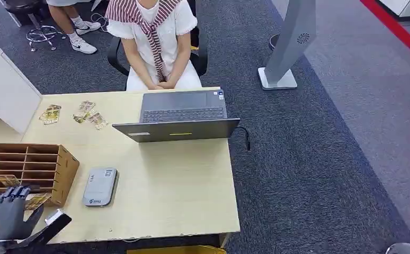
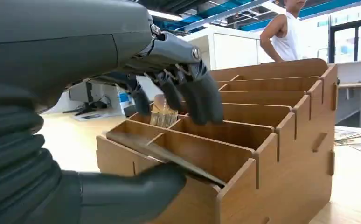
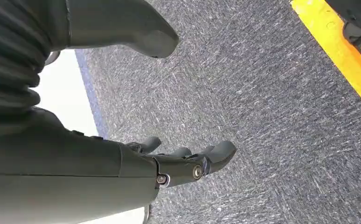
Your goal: Pass the card to the sensor for recognition and then transmit it.
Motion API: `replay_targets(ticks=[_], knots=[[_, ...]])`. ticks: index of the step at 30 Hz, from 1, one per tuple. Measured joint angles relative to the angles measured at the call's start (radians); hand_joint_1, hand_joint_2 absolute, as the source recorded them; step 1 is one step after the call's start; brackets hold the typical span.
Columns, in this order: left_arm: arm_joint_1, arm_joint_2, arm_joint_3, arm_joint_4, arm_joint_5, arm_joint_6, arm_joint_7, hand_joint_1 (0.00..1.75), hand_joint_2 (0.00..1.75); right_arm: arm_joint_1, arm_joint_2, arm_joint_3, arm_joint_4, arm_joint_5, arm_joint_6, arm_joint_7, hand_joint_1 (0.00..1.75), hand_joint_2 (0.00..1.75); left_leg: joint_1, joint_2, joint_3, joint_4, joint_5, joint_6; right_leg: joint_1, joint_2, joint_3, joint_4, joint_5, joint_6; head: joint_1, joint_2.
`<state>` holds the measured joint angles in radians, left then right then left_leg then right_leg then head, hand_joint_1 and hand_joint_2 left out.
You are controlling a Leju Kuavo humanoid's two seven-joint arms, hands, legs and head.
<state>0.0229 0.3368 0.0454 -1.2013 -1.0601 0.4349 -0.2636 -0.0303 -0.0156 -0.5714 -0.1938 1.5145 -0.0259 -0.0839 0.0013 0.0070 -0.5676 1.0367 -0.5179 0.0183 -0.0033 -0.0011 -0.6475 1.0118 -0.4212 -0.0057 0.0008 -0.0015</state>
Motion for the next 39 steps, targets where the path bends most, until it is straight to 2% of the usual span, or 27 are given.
replay_targets(ticks=[21, 30, 34, 39], knots=[[-0.005, -0.009, 0.011, 0.01, 0.018, 0.029, -0.033, 1.75, 1.75, 0.0, -0.002, 0.004, 0.0, 0.017, 0.005, -0.012, 0.0, 1.75, 0.0, 0.0, 0.0, 0.0, 0.0, 0.0, 0.0, 0.0, 0.0, 0.0, 0.0, 0.0, 0.0, 0.0], [-0.004, -0.01, 0.011, 0.009, 0.027, 0.068, -0.058, 1.75, 1.75, 0.0, -0.002, 0.01, 0.0, 0.018, 0.006, -0.013, 0.0, 1.75, 0.0, 0.0, 0.0, 0.0, 0.0, 0.0, 0.0, 0.0, 0.0, 0.0, 0.0, 0.0, 0.0, 0.0], [0.021, -0.013, 0.011, -0.046, 0.032, 0.087, -0.076, 1.75, 1.75, 0.001, -0.003, 0.016, 0.0, 0.016, 0.006, -0.013, 0.0, 1.75, 0.0, 0.0, 0.0, 0.0, 0.0, 0.0, 0.0, 0.0, 0.0, 0.0, 0.0, 0.0, 0.0, 0.0], [0.086, -0.017, 0.01, -0.197, 0.024, 0.095, -0.089, 1.75, 1.75, 0.002, -0.003, 0.016, 0.0, 0.015, 0.006, -0.012, 0.0, 1.75, 0.0, 0.0, 0.0, 0.0, 0.0, 0.0, 0.0, 0.0, 0.0, 0.0, 0.0, 0.0, 0.0, 0.0]])
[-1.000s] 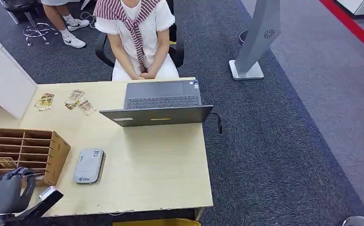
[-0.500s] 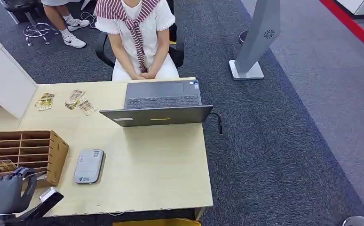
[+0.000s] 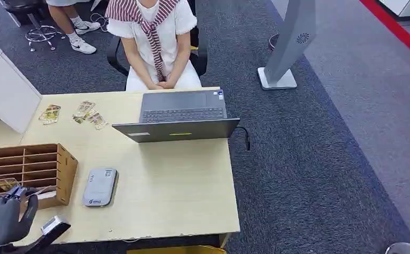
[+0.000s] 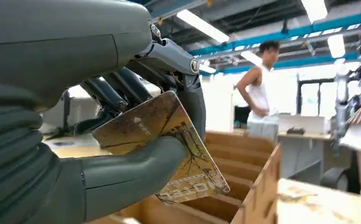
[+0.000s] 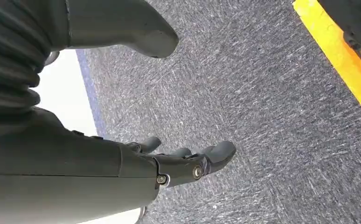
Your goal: Pass the card to the sensor for recognition and then transmit it.
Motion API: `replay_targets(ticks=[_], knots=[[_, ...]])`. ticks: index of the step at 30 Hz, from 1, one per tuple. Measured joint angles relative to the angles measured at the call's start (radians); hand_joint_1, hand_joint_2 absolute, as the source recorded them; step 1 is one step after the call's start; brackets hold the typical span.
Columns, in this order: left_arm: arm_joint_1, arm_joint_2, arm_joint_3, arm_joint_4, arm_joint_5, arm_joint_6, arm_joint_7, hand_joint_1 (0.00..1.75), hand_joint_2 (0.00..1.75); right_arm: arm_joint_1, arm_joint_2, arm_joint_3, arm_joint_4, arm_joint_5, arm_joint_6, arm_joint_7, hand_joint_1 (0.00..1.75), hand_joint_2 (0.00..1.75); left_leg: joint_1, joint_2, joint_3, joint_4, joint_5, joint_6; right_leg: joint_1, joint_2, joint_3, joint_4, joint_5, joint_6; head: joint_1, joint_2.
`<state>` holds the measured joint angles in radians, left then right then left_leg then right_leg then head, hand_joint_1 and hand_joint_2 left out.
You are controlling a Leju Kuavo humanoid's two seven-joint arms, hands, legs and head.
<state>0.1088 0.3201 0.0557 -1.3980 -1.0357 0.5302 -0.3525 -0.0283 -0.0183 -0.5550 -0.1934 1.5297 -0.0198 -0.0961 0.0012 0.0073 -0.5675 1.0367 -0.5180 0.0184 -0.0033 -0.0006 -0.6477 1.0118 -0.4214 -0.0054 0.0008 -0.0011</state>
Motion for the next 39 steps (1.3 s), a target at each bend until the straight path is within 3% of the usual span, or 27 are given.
replay_targets(ticks=[15, 19, 22, 27, 31, 34, 39], knots=[[0.081, -0.002, -0.01, -0.18, -0.003, 0.016, -0.027, 1.75, 1.75, 0.0, 0.0, 0.0, 0.0, 0.0, 0.002, 0.0, 0.0, 1.75, 0.0, 0.0, 0.0, 0.0, 0.0, 0.0, 0.0, 0.0, 0.0, 0.0, 0.0, 0.0, 0.0, 0.0], [0.048, -0.002, -0.037, -0.211, 0.003, 0.018, -0.028, 1.75, 1.75, -0.001, 0.0, 0.006, 0.001, 0.011, 0.008, -0.003, 0.0, 1.75, -0.002, -0.001, 0.001, 0.001, 0.0, 0.0, 0.0, -0.001, -0.001, -0.001, 0.0, 0.0, 0.0, 0.0], [-0.13, -0.019, -0.075, -0.154, -0.014, 0.012, -0.005, 1.75, 1.75, -0.012, 0.0, 0.019, 0.001, 0.034, 0.029, -0.012, 0.0, 1.75, -0.003, -0.009, -0.002, 0.001, 0.005, 0.002, 0.0, -0.01, 0.0, -0.001, 0.001, 0.002, 0.0, 0.0], [-0.529, -0.105, -0.156, 0.112, -0.127, 0.036, 0.078, 1.75, 1.75, -0.073, 0.006, 0.069, -0.002, 0.038, 0.079, 0.005, 0.0, 1.75, -0.003, -0.011, -0.007, 0.004, 0.013, 0.0, 0.0, -0.013, -0.003, -0.001, 0.012, 0.002, 0.0, 0.0], [-0.779, -0.187, -0.225, 0.333, -0.207, 0.027, 0.176, 1.75, 1.75, -0.103, 0.014, 0.113, -0.003, 0.038, 0.101, 0.035, 0.0, 1.75, -0.003, -0.009, -0.009, 0.006, 0.015, 0.003, 0.0, -0.011, -0.004, -0.001, 0.017, 0.003, 0.0, 0.0], [-0.896, -0.234, -0.261, 0.439, -0.229, 0.017, 0.205, 1.75, 1.75, -0.116, 0.018, 0.135, -0.003, 0.038, 0.106, 0.04, 0.0, 1.75, -0.003, -0.005, -0.009, 0.006, 0.015, 0.003, -0.001, -0.007, -0.004, -0.001, 0.017, 0.003, -0.001, 0.0], [-0.995, -0.28, -0.291, 0.558, -0.264, 0.002, 0.24, 1.75, 1.75, -0.118, 0.02, 0.158, -0.003, 0.038, 0.107, 0.04, 0.0, 1.75, -0.003, -0.004, -0.01, 0.006, 0.015, 0.003, -0.001, -0.006, -0.007, -0.001, 0.017, 0.003, 0.0, 0.0]])
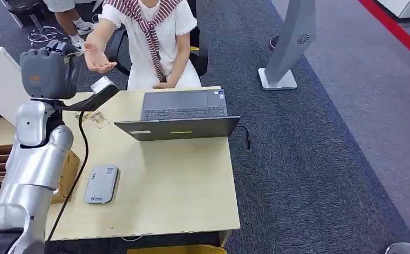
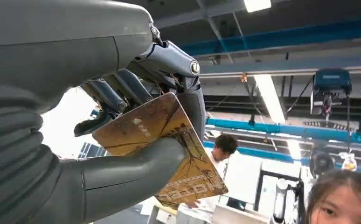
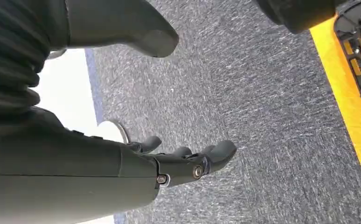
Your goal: Pass the card to the sensor for recognition and then transmit it.
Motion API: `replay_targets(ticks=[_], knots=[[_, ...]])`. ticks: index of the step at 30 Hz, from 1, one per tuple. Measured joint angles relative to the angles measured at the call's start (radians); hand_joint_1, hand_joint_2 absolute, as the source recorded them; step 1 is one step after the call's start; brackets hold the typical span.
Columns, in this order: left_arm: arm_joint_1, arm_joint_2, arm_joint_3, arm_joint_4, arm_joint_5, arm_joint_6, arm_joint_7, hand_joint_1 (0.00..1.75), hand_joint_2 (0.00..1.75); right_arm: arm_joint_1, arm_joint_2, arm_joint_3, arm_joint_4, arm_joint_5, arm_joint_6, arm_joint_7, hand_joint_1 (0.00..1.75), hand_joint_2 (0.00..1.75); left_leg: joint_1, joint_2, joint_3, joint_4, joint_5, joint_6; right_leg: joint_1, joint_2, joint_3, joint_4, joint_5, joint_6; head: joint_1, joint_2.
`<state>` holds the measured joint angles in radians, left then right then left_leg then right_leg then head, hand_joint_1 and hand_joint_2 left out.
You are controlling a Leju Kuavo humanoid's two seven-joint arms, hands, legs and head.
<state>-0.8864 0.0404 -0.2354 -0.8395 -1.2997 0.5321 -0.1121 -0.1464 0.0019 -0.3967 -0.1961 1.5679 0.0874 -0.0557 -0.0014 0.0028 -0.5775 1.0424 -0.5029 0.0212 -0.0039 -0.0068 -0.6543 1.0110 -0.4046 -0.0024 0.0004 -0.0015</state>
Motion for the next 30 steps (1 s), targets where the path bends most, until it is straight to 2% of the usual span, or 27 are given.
replay_targets(ticks=[6, 13, 19, 20, 27, 30], knots=[[-0.071, -0.033, -0.031, 0.094, -0.024, -0.01, 0.019, 1.75, 1.75, -0.004, 0.002, 0.018, 0.0, 0.0, 0.002, -0.002, 0.0, 1.75, 0.0, 0.0, -0.002, 0.0, 0.0, 0.0, 0.0, 0.0, -0.002, 0.0, 0.0, 0.0, 0.0, 0.0], [-0.095, -0.045, -0.038, 0.133, -0.025, -0.011, 0.022, 1.75, 1.75, -0.004, 0.002, 0.026, 0.0, 0.0, 0.003, -0.002, 0.0, 1.75, 0.0, 0.0, -0.002, 0.0, 0.0, 0.0, 0.0, 0.0, -0.002, 0.0, 0.0, 0.0, 0.0, 0.0], [-0.116, -0.063, -0.04, 0.168, -0.043, -0.021, 0.047, 1.75, 1.75, -0.006, 0.003, 0.029, 0.0, 0.0, 0.008, -0.001, 0.0, 1.75, 0.0, 0.0, -0.002, 0.0, 0.0, 0.0, 0.0, 0.0, -0.002, 0.0, 0.0, 0.0, 0.0, 0.0], [-0.12, -0.066, -0.041, 0.174, -0.047, -0.021, 0.051, 0.0, 1.75, -0.006, 0.003, 0.029, 0.0, 0.0, 0.008, 0.001, 0.0, 1.75, 0.0, 0.0, -0.002, 0.0, 0.0, 0.0, 0.0, 0.0, -0.002, 0.0, 0.0, 0.0, 0.0, 0.0], [-0.142, -0.072, -0.046, 0.218, -0.063, 0.003, 0.068, 0.0, 1.75, -0.012, 0.01, 0.029, 0.0, -0.001, 0.015, 0.015, 0.0, 1.75, 0.0, 0.0, -0.002, 0.0, 0.0, 0.0, 0.0, 0.0, -0.002, 0.0, 0.0, 0.0, 0.0, 0.0], [-0.143, -0.07, -0.046, 0.225, -0.045, 0.023, 0.049, 0.0, 1.75, -0.012, 0.011, 0.03, 0.0, -0.002, 0.015, 0.015, 0.0, 1.75, 0.0, 0.0, -0.002, 0.0, 0.0, 0.0, 0.0, 0.0, -0.002, 0.0, 0.0, 0.0, 0.0, 0.0]])
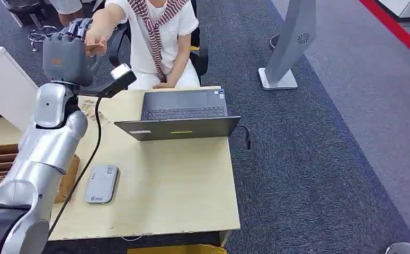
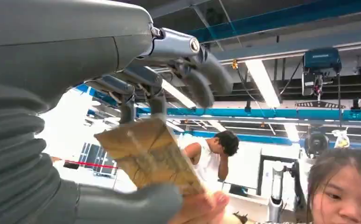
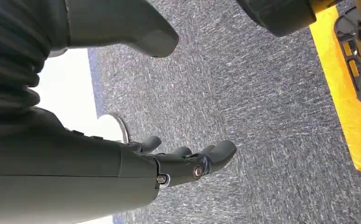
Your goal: Pass the card to the sensor for recognition and then transmit it.
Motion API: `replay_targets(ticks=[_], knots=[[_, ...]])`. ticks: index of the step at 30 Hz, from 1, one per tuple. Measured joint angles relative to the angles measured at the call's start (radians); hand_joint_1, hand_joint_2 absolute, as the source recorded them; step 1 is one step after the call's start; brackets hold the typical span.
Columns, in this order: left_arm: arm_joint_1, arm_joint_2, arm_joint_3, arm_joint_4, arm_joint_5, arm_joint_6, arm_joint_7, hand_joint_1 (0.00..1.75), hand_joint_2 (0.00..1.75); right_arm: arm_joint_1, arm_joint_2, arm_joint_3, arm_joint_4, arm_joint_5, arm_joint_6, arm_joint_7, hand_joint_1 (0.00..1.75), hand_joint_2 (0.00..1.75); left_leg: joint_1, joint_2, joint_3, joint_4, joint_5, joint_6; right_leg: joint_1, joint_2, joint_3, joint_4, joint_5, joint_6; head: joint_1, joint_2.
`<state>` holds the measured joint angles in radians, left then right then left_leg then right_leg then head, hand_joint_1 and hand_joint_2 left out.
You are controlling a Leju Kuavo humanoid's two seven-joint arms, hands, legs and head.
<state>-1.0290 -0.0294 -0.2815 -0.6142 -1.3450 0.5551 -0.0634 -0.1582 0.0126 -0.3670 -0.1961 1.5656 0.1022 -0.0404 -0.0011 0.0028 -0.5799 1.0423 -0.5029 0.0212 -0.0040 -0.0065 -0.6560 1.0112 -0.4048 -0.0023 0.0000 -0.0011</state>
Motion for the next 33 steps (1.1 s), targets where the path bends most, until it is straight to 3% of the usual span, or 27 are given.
replay_targets(ticks=[7, 15, 18, 20, 23, 28, 30, 33], knots=[[0.053, 0.057, 0.03, -0.059, 0.302, -0.002, -0.216, 0.0, 1.75, 0.012, 0.0, 0.0, 0.0, -0.006, -0.011, -0.005, 0.0, 1.75, 0.001, 0.003, 0.0, 0.0, 0.0, 0.0, 0.0, 0.002, 0.0, 0.0, 0.0, 0.0, 0.0, 0.0], [0.093, 0.102, 0.052, -0.102, 0.323, -0.005, -0.236, 0.0, 1.75, 0.019, 0.0, 0.0, 0.0, -0.015, -0.014, -0.005, 0.0, 1.75, 0.002, 0.0, -0.001, 0.0, 0.0, 0.0, 0.001, 0.0, 0.0, 0.0, 0.0, 0.0, 0.0, 0.0], [0.11, 0.11, 0.065, -0.122, 0.4, -0.018, -0.27, 0.0, 1.75, 0.02, 0.0, 0.0, 0.0, -0.017, -0.014, -0.006, 0.0, 1.75, 0.001, 0.001, -0.001, 0.0, 0.0, 0.0, 0.0, 0.001, 0.0, 0.0, 0.0, 0.0, 0.0, 0.0], [0.14, 0.127, 0.093, -0.155, 0.529, -0.08, -0.328, 0.0, 1.75, 0.024, 0.0, 0.0, 0.0, -0.021, -0.015, -0.015, 0.0, 1.75, 0.001, 0.003, -0.001, 0.0, 0.0, 0.0, 0.0, 0.003, 0.0, 0.0, 0.0, 0.0, 0.0, 0.0], [0.208, 0.178, 0.163, -0.226, 0.787, -0.273, -0.435, 0.0, 1.75, 0.037, 0.0, 0.0, 0.0, -0.039, -0.018, -0.03, 0.0, 1.75, 0.002, 0.005, 0.0, -0.002, -0.001, -0.001, -0.001, 0.005, -0.001, 0.001, -0.001, -0.001, 0.0, 0.0], [0.378, 0.306, 0.377, -0.343, 1.118, -0.466, -0.579, 0.0, 1.75, 0.066, -0.001, -0.002, 0.001, -0.064, -0.032, -0.035, 0.0, 1.75, 0.003, 0.014, 0.003, -0.004, -0.003, -0.005, 0.0, 0.014, -0.002, 0.002, -0.003, -0.004, 0.0, 0.0], [0.444, 0.357, 0.502, -0.367, 1.276, -0.57, -0.592, 0.0, 1.75, 0.079, -0.001, -0.005, 0.002, -0.072, -0.048, -0.024, 0.0, 1.75, 0.003, 0.015, 0.004, -0.005, -0.004, -0.006, 0.001, 0.015, -0.002, 0.002, -0.004, -0.006, 0.0, 0.0], [0.505, 0.423, 0.706, -0.348, 1.491, -0.731, -0.565, 0.0, 1.75, 0.096, -0.001, -0.005, 0.003, -0.07, -0.072, -0.005, 0.0, 1.75, 0.003, 0.015, 0.003, -0.005, -0.005, -0.008, 0.002, 0.016, -0.003, 0.002, -0.006, -0.008, 0.001, 0.0]])
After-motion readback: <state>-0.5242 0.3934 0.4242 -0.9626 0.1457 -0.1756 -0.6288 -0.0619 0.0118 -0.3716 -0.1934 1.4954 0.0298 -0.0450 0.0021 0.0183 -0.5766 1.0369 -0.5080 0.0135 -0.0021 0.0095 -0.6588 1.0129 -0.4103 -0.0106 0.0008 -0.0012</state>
